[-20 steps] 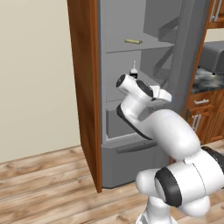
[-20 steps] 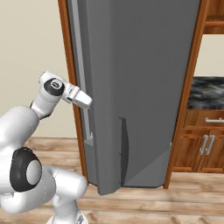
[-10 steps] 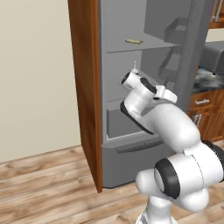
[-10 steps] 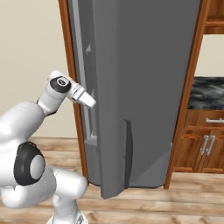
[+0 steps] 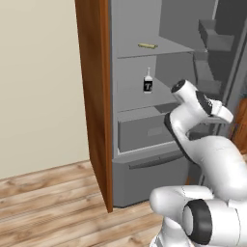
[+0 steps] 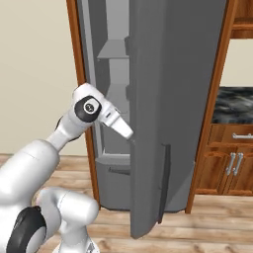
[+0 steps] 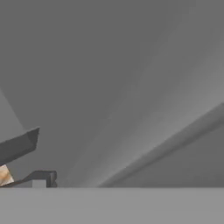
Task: Retrieve the butter from the fridge and place it on a plate on the dining table. Then retrieve the butter knife by the fridge and place it near the plate.
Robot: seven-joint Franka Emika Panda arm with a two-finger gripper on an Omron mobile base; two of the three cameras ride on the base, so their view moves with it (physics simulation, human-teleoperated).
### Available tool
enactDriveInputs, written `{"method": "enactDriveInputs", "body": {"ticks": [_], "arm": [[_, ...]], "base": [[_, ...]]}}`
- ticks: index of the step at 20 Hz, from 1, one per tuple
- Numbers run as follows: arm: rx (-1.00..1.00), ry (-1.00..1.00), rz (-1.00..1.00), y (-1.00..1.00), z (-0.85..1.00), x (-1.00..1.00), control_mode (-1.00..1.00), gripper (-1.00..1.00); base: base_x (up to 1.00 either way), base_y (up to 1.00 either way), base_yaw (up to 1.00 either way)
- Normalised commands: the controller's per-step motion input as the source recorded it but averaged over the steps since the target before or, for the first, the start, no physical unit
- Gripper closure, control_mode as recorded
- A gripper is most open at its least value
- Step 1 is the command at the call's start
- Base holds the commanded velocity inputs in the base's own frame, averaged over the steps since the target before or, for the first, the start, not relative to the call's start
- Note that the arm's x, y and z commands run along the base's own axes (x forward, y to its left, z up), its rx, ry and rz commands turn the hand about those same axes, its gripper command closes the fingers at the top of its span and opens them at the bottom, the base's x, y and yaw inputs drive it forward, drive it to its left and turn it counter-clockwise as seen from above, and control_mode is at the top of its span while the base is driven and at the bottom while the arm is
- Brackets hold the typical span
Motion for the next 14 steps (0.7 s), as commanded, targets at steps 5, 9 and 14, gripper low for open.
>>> {"method": "enactDriveInputs", "body": {"ticks": [5,9,14], "arm": [[0.19,-0.18,0.19,-1.00,0.00,-0.72,-1.00,-1.00],[0.18,-0.21,0.22,-1.00,0.00,-0.65,-1.00,-1.00],[0.16,-0.14,0.22,-1.00,0.11,-0.22,-1.00,-1.00]], "base": [[0.00,0.00,0.00],[0.00,0.00,0.00],[0.00,0.00,0.00]]}}
